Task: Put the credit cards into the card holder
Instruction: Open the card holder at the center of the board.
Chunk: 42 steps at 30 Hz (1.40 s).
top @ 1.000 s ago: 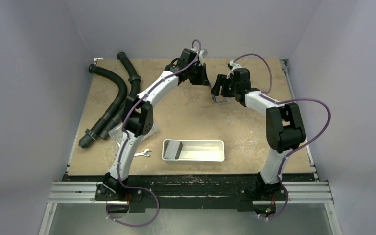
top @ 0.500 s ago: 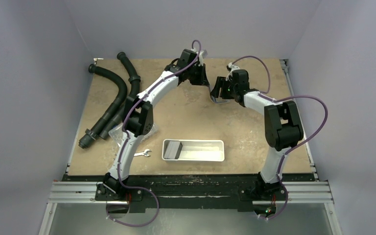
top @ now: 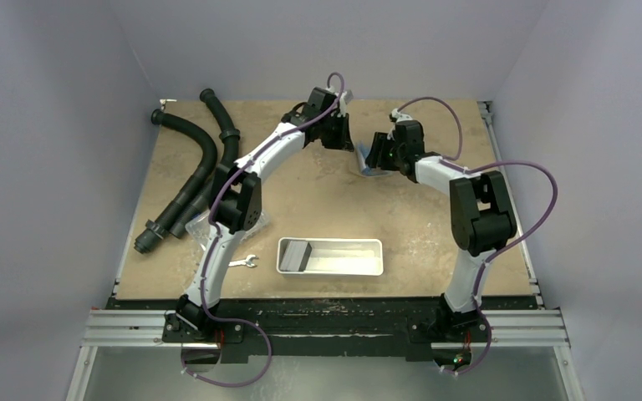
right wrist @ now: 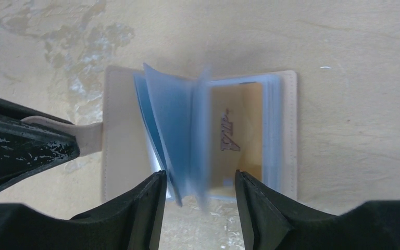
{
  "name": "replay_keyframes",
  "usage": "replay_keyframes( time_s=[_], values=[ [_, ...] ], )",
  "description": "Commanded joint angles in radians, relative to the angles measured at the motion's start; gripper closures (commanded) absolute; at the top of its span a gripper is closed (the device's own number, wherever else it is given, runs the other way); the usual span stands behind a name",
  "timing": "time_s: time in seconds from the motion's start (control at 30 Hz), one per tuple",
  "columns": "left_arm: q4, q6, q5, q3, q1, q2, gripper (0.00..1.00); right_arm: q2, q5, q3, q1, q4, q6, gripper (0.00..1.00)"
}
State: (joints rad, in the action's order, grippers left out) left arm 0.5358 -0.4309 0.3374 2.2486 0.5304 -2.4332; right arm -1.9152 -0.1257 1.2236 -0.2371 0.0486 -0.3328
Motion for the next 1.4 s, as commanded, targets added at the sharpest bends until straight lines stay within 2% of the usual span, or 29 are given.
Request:
replay_keyframes(
  time_s=[0.0, 0.17, 0.53, 0.67, 0.8, 0.83, 1.03, 1.1, 1.23, 1.37],
  values=[
    [0.0, 0.037, -0.024, -0.007, -0.007, 0.074, 1.0, 0.074, 0.105, -0.002, -0.001, -0.002, -0.01, 0.42],
    [0.004, 0.043, -0.027, -0.014, -0.006, 0.076, 1.0, 0.059, 0.094, 0.008, -0.001, -0.009, -0.012, 0.41],
    [0.002, 0.038, -0.017, -0.015, -0.006, 0.068, 1.0, 0.027, -0.097, 0.014, -0.001, 0.043, 0.014, 0.36],
    [0.016, 0.043, -0.025, -0.02, -0.006, 0.06, 1.0, 0.005, -0.247, 0.026, -0.003, 0.059, 0.032, 0.33],
    [0.067, 0.051, -0.063, 0.003, -0.006, 0.04, 1.0, -0.016, -0.482, 0.031, -0.008, 0.126, 0.001, 0.31],
    [0.083, 0.055, -0.085, 0.011, -0.006, 0.036, 0.97, -0.008, -0.498, 0.023, -0.005, 0.145, -0.022, 0.31],
    [0.145, 0.092, -0.181, 0.04, -0.007, 0.066, 0.64, 0.027, -0.426, 0.009, 0.054, 0.128, -0.086, 0.32],
    [0.141, 0.094, -0.192, 0.043, -0.006, 0.087, 0.56, 0.028, -0.421, -0.001, 0.07, 0.135, -0.103, 0.34],
    [0.082, 0.058, -0.143, 0.019, -0.004, 0.124, 0.5, 0.007, -0.389, 0.009, 0.079, 0.121, -0.123, 0.46],
    [-0.063, -0.022, -0.033, -0.042, -0.004, 0.14, 0.53, -0.004, -0.355, 0.025, 0.079, 0.102, -0.124, 0.59]
  ],
)
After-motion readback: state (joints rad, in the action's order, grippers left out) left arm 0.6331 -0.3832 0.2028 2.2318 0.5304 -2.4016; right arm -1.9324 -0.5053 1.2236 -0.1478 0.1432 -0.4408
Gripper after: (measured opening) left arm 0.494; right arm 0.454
